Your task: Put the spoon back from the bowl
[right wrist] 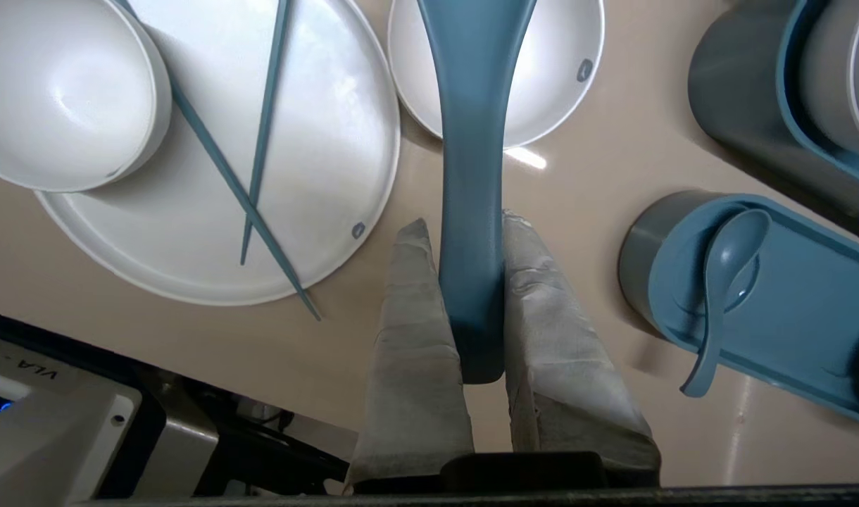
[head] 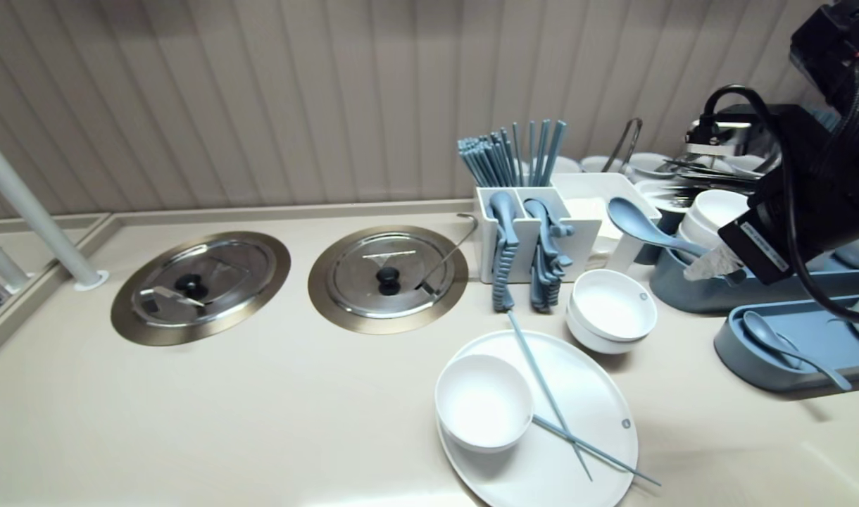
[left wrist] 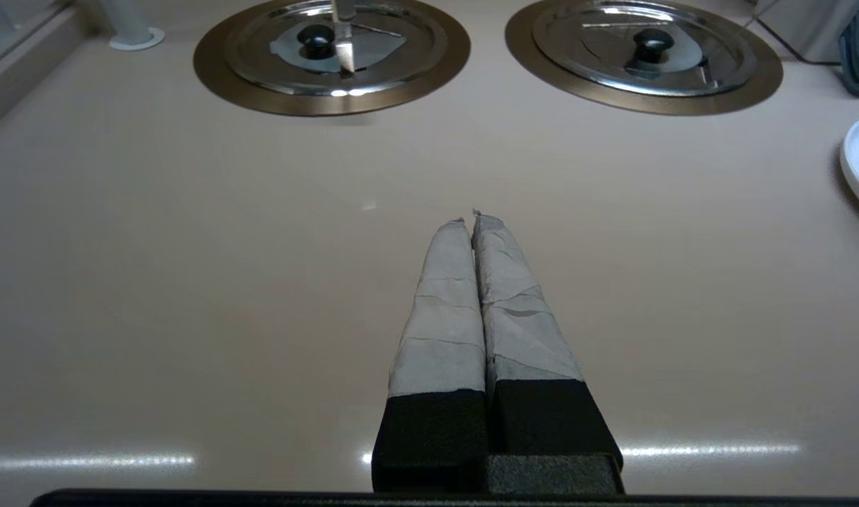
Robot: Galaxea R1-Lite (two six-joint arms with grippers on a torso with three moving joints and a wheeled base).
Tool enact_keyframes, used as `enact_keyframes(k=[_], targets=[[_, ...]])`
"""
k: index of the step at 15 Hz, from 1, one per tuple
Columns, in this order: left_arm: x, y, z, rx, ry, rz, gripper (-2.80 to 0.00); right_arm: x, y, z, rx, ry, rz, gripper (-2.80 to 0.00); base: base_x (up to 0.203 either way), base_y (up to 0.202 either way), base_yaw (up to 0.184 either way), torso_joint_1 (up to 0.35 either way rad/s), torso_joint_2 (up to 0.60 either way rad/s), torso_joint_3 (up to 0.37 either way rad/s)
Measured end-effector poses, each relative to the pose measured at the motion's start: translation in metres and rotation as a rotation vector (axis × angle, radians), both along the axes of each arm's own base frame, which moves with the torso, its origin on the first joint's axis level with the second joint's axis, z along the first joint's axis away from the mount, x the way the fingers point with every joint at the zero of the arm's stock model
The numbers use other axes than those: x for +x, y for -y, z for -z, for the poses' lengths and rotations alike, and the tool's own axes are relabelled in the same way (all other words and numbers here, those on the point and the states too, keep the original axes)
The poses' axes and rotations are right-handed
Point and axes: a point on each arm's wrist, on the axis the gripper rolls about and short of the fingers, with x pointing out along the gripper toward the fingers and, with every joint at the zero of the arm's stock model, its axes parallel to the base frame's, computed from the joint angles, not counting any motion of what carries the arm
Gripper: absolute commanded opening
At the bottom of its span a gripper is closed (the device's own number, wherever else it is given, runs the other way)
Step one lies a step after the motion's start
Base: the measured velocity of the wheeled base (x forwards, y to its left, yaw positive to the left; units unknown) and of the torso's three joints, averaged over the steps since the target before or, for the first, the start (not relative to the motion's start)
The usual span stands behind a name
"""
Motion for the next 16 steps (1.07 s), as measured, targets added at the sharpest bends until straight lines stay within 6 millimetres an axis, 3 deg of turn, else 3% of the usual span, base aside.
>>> enact_keyframes(k=[16], targets=[[0.0,0.0,0.0,-0.001,0.0,0.001,-2.8,-0.0006,0.001,0.002,-0.006,-0.008,0.0,-2.8,0.0,-0.195,0.002,0.002,0.0,0.001]])
